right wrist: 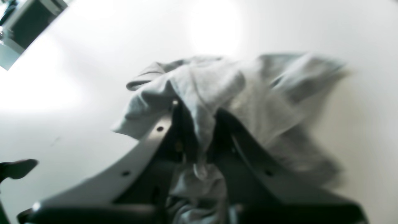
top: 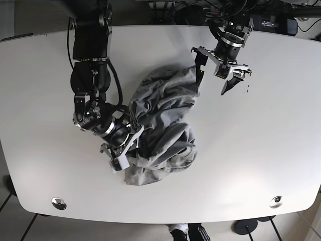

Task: Fold the T-shirt properly
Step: 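Grasp the crumpled grey T-shirt with the right gripper, then lift the grey shirt with the right gripper and grasp it with the left gripper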

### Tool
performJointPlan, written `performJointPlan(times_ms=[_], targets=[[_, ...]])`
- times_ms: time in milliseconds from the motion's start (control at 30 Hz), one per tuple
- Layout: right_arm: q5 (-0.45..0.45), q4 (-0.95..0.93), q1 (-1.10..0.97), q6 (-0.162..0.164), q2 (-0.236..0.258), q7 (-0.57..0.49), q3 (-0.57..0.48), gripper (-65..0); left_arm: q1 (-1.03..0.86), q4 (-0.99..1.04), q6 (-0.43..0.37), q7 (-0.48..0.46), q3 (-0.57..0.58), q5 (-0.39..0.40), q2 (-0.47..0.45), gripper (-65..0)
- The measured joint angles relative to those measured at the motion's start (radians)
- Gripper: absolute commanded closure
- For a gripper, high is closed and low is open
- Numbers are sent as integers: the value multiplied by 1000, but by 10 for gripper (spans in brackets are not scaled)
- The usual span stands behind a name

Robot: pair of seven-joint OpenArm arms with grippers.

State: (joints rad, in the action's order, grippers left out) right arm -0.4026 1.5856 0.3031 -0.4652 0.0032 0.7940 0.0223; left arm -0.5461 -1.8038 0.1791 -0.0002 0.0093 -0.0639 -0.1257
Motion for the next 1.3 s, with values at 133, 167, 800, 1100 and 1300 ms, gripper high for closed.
performJointPlan(times_ms=[133,167,800,1100,1300], targets=[[-23,89,131,-11,53,47,-11,-19,3,-21,-3,-52,-34,241,-4,-439],[-21,89,163,-10,74,55,-11,-19,3,-23,-3,-49,-34,264,-7,-439],[-40,-137,980,-17,224,150,-78,-19,14,-39,1,-46,-28,275,-2,-443],[-24,-149,962,-14,235,176,-80,-19,345,237,-3,-46,71,277,1,-444],[-23,-150,958,-14,227,176,-81,-19,541,469,-6,-47,173,283,12,-443]])
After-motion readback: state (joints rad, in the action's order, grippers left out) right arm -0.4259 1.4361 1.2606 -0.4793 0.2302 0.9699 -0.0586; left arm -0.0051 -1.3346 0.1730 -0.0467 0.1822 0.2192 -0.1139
